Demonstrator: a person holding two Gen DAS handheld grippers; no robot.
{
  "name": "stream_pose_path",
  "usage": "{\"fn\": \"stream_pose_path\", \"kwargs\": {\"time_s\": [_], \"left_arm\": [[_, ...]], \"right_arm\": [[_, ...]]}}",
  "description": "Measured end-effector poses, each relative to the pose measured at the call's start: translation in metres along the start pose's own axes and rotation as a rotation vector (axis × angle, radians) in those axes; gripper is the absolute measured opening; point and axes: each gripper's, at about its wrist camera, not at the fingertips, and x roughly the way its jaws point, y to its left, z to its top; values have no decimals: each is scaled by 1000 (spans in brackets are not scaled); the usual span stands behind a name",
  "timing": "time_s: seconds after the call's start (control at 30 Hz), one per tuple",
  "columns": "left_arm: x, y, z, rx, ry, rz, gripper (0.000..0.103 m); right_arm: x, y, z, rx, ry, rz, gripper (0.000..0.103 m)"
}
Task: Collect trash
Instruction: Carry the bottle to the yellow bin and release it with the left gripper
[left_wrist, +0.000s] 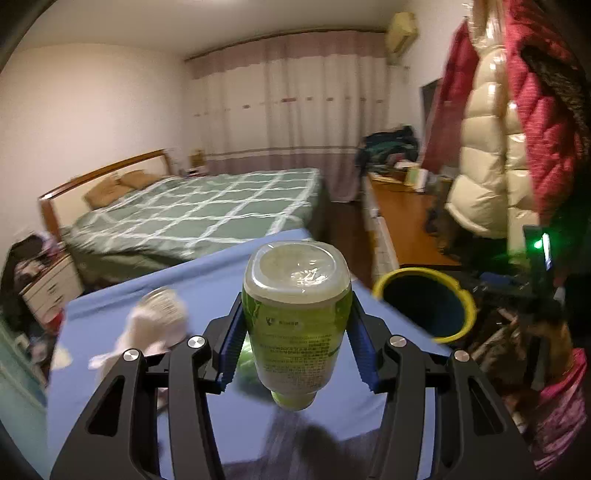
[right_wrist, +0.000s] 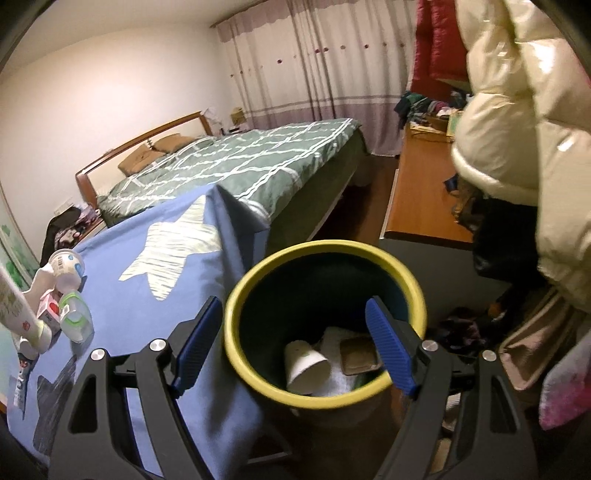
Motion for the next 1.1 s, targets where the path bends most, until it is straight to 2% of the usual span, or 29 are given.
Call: {"fn": "stream_pose_path", "kwargs": {"time_s": [0.2, 0.5, 0.6, 0.63, 0.67, 0.7, 0.8, 0.93, 1.0, 1.1], "left_arm": [[49, -61, 28, 42, 19, -178, 52], [140, -152, 47, 89, 98, -321, 52], [166, -176, 45, 103, 134, -313, 54], [170, -180, 43, 104, 133, -303, 58], [174, -183, 43, 102, 131, -287, 70], [175, -185, 42, 97, 125, -278, 75], [172, -181, 41, 89, 118, -267, 75], [153, -161, 39, 67, 90, -227, 79], [140, -143, 36, 52, 78, -195, 84], [118, -110, 29, 13, 66, -149, 85]], "right_arm": [[-10, -36, -12, 55, 3, -30, 75], [-16, -74, -29, 112, 16, -72, 76], [-17, -81, -33, 119, 19, -75, 76], [-18, -83, -34, 123, 19, -76, 76], [-18, -85, -35, 127, 21, -76, 76], [-18, -87, -36, 129, 23, -77, 75], [-20, -87, -37, 131, 23, -78, 76], [-21, -82, -37, 124, 22, -71, 75], [-19, -73, -36, 112, 24, -60, 76], [-15, -56, -34, 82, 33, -44, 75]]}}
